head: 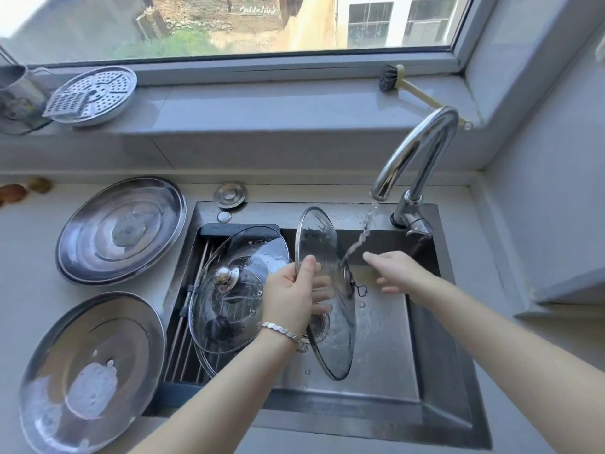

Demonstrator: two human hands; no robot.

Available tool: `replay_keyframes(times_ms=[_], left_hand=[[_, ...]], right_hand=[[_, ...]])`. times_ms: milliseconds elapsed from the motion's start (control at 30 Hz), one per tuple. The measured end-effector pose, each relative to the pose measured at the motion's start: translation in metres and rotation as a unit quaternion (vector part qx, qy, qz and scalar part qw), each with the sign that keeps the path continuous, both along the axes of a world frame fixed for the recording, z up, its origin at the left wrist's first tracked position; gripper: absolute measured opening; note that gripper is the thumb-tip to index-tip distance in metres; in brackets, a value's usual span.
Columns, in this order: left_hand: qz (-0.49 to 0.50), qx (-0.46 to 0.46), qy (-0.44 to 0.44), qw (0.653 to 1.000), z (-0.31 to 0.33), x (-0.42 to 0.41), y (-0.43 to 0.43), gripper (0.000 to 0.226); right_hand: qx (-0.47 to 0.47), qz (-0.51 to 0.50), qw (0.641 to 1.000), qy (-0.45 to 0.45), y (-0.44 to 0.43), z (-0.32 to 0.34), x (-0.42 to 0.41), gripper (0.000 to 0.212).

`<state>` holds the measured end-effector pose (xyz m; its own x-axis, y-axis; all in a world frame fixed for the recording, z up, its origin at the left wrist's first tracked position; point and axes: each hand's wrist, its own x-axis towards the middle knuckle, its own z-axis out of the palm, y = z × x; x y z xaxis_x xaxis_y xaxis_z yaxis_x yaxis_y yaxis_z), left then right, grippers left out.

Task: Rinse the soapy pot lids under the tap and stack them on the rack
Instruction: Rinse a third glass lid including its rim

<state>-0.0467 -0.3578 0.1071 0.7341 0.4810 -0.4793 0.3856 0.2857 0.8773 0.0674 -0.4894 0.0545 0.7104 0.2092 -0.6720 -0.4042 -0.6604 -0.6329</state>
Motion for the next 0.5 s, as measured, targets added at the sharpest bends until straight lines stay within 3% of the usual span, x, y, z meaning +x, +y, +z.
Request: replay_keyframes(times_ms=[167,367,500], left_hand=[[-0.012,0.027,-0.011,0.999,0.010,-0.006,0.007,0.022],[-0.025,0.038,-0.030,0.999,0.030,-0.016,0.016,0.022],[-0.023,0.049,-0.039,0.998,0.037,-0.023,0.018,0.022]], right_hand=[[0.054,0.136,0.987,-0.063,0.011,0.011,-0.049,0.037],[0.122,0.070,0.985,-0.102,0.007,0.009,-0.066,0.017],[0.073,0.095,0.988,-0.101,0.007,0.009,-0.070,0.021]])
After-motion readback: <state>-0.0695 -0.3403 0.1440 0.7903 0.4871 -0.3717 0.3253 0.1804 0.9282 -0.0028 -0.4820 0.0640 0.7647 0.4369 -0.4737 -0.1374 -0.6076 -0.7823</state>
